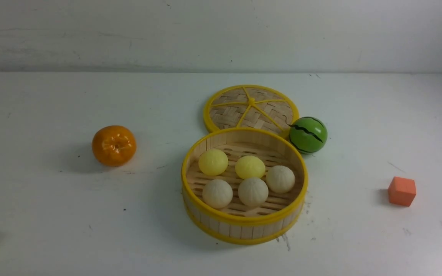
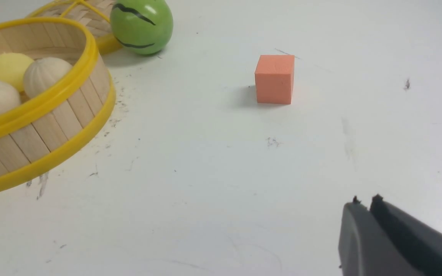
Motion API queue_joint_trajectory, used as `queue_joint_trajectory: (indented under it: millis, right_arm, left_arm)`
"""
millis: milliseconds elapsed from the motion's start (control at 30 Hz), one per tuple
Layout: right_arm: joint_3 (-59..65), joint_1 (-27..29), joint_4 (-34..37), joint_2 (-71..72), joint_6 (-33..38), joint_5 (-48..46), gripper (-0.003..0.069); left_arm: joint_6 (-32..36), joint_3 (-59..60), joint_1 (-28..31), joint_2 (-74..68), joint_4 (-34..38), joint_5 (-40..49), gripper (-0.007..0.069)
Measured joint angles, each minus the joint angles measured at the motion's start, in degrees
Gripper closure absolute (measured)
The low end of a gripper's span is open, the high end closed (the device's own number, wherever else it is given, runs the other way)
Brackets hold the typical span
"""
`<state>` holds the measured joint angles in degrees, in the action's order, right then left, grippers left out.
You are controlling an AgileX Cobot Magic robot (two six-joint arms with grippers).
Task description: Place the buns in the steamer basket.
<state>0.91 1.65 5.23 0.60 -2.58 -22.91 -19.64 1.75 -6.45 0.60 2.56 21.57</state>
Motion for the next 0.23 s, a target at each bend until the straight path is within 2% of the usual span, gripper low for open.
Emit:
queue_joint_trajectory:
  millis: [233]
  right_arm:
    - [0.0, 0.0, 0.0, 0.0, 0.0, 0.0, 0.0621]
  left_arm:
    - [0.0, 0.0, 0.0, 0.0, 0.0, 0.0, 0.0638]
